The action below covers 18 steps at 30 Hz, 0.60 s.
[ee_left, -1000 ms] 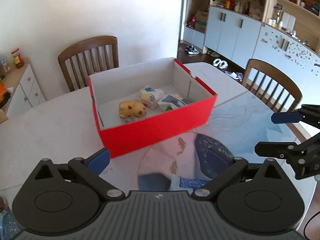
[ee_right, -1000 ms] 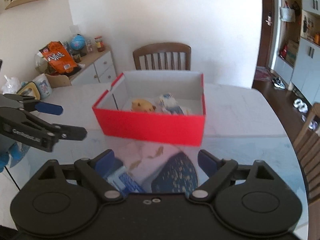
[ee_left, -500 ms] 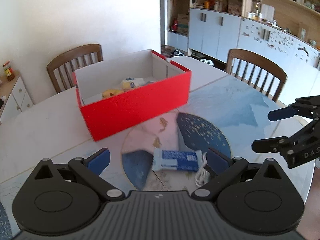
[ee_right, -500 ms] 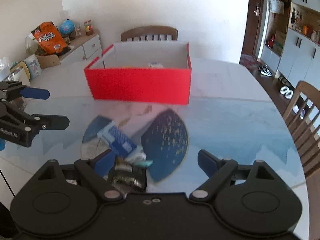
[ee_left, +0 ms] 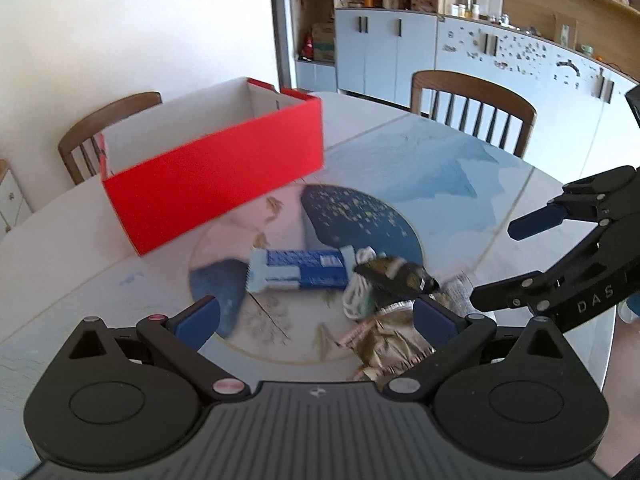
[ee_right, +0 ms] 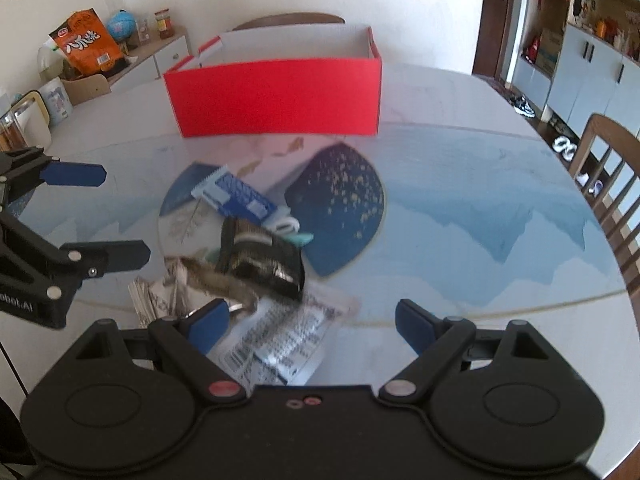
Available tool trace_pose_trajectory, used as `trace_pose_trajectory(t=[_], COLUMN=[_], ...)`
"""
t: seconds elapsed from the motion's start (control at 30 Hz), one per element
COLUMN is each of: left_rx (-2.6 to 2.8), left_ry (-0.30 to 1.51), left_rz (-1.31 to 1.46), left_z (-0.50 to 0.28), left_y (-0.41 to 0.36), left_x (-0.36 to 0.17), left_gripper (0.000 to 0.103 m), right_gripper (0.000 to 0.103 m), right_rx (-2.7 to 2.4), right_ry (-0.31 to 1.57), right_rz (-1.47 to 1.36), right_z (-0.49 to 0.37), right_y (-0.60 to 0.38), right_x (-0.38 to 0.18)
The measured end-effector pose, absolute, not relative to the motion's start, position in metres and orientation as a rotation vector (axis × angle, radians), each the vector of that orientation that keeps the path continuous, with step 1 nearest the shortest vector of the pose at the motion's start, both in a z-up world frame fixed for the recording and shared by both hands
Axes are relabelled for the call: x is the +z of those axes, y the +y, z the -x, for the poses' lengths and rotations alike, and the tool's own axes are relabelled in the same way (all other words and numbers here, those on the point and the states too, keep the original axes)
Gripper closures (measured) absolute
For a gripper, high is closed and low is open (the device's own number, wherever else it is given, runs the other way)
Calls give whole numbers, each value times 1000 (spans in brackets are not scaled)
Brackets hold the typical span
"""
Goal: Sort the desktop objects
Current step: 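Move left tool toward gold foil bag while right tool approaches clear printed bag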
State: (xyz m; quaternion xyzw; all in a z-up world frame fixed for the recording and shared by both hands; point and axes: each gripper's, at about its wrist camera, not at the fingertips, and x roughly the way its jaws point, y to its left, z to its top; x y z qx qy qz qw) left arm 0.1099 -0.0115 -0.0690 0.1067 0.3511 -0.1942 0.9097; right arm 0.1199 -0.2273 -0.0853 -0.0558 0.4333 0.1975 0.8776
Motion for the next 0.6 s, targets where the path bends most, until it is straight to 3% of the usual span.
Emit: trace_pose_trajectory(t=[0.6], left_rx=[-467], left_ry=[746], left_rz=[-308], left_z=[-98], left_y=[-31], left_x=[-112], left_gripper=[0], right_gripper=[12], right_rx=[394], right_ry=[982], right_rz=[77], right_z=[-127], right_y=[-214], right_x=[-119])
